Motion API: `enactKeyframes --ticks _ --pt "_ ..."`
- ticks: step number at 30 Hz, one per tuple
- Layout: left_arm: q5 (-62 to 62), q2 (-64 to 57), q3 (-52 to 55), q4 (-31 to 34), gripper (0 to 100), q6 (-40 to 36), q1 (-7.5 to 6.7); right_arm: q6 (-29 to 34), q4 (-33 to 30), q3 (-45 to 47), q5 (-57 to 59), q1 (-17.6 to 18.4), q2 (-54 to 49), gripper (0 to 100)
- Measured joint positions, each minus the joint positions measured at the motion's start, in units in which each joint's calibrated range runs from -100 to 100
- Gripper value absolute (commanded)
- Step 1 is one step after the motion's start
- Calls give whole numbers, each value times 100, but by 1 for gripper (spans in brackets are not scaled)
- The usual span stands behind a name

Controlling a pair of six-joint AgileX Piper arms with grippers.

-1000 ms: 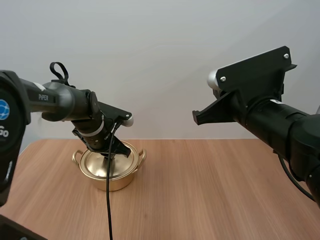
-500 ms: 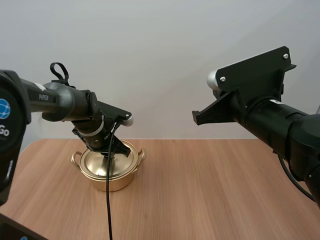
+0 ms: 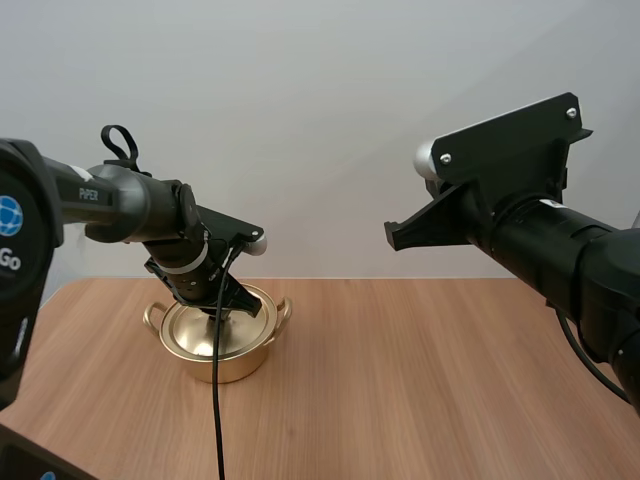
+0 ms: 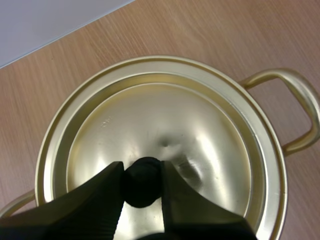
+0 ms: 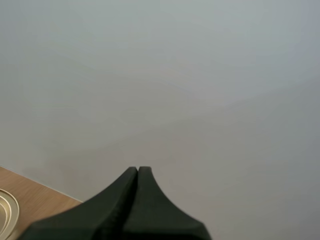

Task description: Open the pot, put the car inside, and close it

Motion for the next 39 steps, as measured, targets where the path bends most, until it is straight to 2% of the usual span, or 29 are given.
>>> enactKeyframes --ticks 5,7,9,10,12,16,24,39 --pt "15 0 0 0 51 0 0 0 0 0 0 0 0 0" --pt "15 0 0 0 57 0 0 0 0 0 0 0 0 0" --pt "15 0 0 0 69 0 0 0 0 0 0 0 0 0" --pt "15 0 0 0 77 0 0 0 0 0 0 0 0 0" --pt "-7 11 0 0 100 3 0 0 0 0 0 0 0 0" --pt "-307 11 -58 10 100 -47 0 0 0 0 62 0 0 0" --pt "-142 -279 -529 34 100 -47 0 0 0 0 158 -22 29 0" --pt "-852 -2295 -2664 -7 100 -332 0 0 -254 261 -126 -22 29 0"
